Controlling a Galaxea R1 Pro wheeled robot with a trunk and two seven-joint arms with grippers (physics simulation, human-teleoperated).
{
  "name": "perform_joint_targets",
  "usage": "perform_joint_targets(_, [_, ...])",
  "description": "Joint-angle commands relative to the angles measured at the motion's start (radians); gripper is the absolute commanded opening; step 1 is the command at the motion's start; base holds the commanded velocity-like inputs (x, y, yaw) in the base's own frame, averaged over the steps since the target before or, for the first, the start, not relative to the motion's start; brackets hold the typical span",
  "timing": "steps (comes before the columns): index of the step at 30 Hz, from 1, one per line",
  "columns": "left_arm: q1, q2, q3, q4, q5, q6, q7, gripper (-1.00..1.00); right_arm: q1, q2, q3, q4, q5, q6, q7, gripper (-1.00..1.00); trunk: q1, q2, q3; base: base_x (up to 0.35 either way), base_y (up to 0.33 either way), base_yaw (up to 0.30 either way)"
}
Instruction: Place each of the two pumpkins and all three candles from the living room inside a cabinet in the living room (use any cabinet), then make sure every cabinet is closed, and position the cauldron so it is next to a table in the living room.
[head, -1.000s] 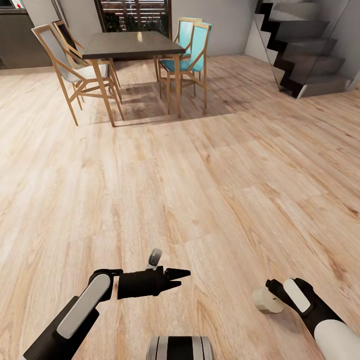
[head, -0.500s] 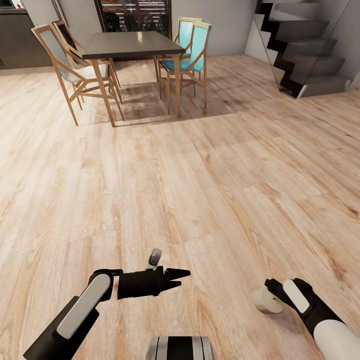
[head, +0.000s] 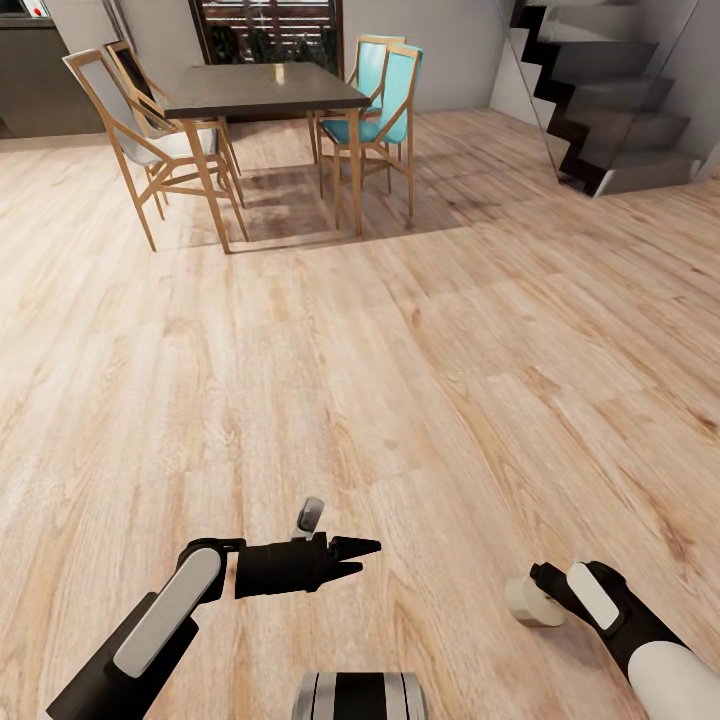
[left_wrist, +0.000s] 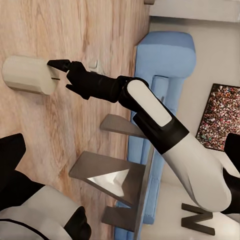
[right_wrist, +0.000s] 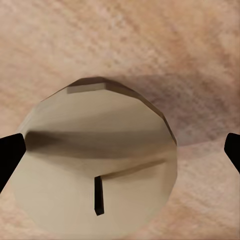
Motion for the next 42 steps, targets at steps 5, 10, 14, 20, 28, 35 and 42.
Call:
perform_joint_targets(5, [-0.001,0.001,-0.001,0.0,-0.009,0.001,-0.01,1.0,0.001,0.0,0.0,-0.001,-0.012,0.005,-0.007,1.0,0.0,0.0,-0.001,0.0,0.0,0.0])
perform_joint_targets(10, [-0.001,0.001,-0.001,0.0,-0.009,0.001,-0.01,1.0,0.001,-0.001,0.0,-0.001,-0.012,0.005,-0.007,1.0,0.0,0.0,-0.001,0.0,0.0,0.0])
perform_joint_targets(14, [-0.001,0.001,0.0,0.0,-0.009,0.001,-0.01,1.0,0.001,-0.001,0.0,-0.001,-0.012,0.005,-0.007,1.0,0.0,0.0,-0.001,0.0,0.0,0.0])
perform_joint_targets(20, [-0.001,0.002,0.001,0.0,-0.009,0.001,-0.01,1.0,0.001,-0.001,0.0,-0.001,-0.012,0.005,-0.007,1.0,0.0,0.0,-0.001,0.0,0.0,0.0])
perform_joint_targets(28, [-0.001,0.004,0.002,-0.01,-0.009,0.001,-0.011,1.0,0.001,-0.001,0.0,-0.001,-0.012,0.005,-0.007,1.0,0.0,0.0,-0.001,0.0,0.0,0.0])
perform_joint_targets(35, [-0.001,0.014,0.002,-0.011,-0.005,0.001,-0.012,1.0,0.001,-0.001,0.0,-0.001,-0.012,0.005,-0.007,1.0,-0.001,0.0,0.011,0.0,0.0,0.0])
perform_joint_targets(42, [0.0,0.014,0.002,-0.009,-0.004,0.001,-0.012,1.0,0.001,-0.001,0.0,-0.001,-0.012,0.005,-0.007,1.0,-0.001,0.0,0.011,0.0,0.0,0.0])
